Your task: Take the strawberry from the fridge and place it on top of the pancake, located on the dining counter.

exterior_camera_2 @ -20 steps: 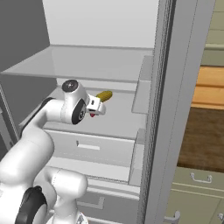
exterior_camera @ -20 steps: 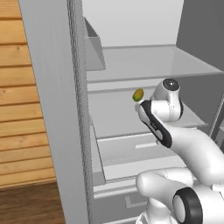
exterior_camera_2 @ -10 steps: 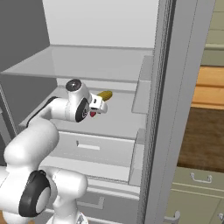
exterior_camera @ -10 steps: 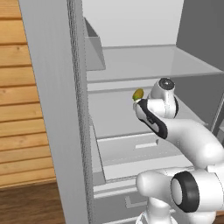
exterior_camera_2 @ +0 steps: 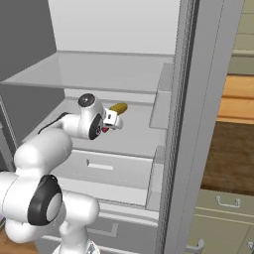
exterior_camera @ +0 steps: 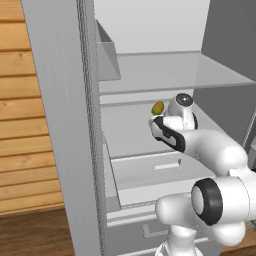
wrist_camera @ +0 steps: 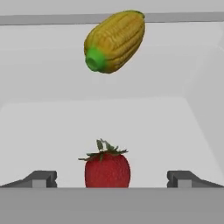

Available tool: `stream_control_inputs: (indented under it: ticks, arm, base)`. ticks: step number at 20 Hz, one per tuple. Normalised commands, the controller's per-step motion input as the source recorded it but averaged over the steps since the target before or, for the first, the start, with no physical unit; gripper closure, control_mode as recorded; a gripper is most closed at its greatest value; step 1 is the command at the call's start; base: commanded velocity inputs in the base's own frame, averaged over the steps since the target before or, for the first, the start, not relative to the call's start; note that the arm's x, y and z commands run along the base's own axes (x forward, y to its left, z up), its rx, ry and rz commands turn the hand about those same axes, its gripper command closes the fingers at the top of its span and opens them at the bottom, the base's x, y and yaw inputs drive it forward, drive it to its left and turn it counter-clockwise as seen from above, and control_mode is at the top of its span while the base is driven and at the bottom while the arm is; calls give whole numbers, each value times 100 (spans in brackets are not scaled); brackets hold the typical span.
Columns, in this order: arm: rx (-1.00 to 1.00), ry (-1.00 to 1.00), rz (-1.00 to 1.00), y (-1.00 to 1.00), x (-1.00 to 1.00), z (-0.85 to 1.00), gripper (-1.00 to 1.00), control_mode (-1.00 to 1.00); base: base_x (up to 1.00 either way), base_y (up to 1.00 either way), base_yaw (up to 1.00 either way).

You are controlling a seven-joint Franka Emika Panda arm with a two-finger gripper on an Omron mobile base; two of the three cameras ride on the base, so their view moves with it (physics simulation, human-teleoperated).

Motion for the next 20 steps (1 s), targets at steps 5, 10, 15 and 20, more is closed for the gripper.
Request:
stream_control_inputs:
  ticks: [5, 10, 15, 20]
  arm:
    - [0, 5, 0, 6, 15, -7, -100, -100]
    - [0, 7, 0, 0, 10, -17, -100, -100]
    - [0, 1, 0, 0, 13, -9, -100, -100]
    - [0, 6, 0, 0, 1, -16, 100, -100]
  base:
    - [0, 0, 0]
    - [0, 0, 0]
    - [0, 0, 0]
    - [0, 0, 0]
